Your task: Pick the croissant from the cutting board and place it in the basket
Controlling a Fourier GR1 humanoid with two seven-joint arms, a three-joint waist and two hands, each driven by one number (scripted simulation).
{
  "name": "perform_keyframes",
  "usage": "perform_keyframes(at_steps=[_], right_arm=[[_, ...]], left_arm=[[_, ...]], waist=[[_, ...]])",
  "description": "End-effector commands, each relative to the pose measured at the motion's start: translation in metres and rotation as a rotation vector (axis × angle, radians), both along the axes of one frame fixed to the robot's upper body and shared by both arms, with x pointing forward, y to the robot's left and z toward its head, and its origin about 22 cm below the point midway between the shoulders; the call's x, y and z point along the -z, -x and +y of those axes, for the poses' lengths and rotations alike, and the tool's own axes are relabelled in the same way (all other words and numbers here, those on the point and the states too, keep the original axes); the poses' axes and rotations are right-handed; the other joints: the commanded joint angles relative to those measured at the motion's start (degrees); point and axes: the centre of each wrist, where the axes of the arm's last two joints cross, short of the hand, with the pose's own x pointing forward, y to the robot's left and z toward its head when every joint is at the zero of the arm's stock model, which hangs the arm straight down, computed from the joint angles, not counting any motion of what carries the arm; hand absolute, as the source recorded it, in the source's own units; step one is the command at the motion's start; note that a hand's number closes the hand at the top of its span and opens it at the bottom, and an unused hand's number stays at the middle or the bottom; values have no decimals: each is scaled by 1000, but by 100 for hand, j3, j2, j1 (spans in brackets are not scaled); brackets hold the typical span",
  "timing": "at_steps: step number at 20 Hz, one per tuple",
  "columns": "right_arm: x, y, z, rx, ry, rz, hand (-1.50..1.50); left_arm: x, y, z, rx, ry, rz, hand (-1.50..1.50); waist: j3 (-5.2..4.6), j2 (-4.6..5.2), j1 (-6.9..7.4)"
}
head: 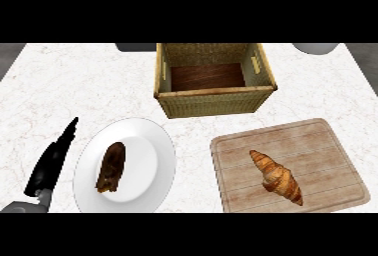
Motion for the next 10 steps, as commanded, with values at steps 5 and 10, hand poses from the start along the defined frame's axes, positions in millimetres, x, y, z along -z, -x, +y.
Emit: perform_keyframes(at_steps=[5, 10], right_arm=[[7, -5, -7, -51, 122, -58, -150], [19, -22, 0, -45, 116, -33, -150]], left_arm=[[0, 3, -5, -10, -7, 15, 0], [-6, -11, 0, 2, 6, 18, 0]], waist=[[-11, 12, 17], [-13, 24, 16]])
